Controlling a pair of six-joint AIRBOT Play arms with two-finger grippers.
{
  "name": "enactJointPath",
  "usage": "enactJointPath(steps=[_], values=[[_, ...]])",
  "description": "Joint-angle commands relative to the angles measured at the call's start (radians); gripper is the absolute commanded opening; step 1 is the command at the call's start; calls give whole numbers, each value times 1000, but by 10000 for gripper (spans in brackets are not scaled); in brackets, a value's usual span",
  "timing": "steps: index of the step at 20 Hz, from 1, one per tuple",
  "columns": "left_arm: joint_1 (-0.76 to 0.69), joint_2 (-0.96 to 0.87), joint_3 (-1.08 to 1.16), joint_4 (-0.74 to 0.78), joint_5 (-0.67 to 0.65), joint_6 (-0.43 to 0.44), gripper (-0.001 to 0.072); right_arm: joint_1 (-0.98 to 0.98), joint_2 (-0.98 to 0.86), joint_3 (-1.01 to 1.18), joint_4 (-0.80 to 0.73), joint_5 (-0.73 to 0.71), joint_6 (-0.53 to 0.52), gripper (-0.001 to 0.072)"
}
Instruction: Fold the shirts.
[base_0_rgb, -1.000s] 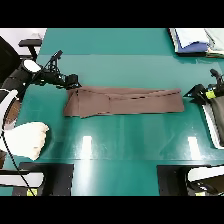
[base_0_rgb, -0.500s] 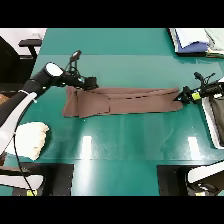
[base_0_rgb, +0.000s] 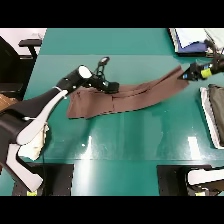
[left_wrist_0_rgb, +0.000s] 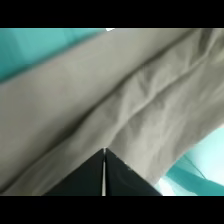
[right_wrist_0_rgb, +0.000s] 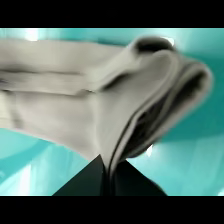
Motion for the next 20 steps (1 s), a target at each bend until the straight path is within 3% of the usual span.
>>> enactJointPath(steps=[1,11,17,20], values=[[-51,-105,105,0,-41,-31,23,94,59,129,136,13,27,18],[-53,-122,143,5,-79,-54,23,380,53,268,168,-64,54,18],[204,150,169,118,-184,-52,23,587,-32,269,172,-143,25,18],[369,339,169,213,-220,-45,23,779,-133,269,172,-309,-29,21]])
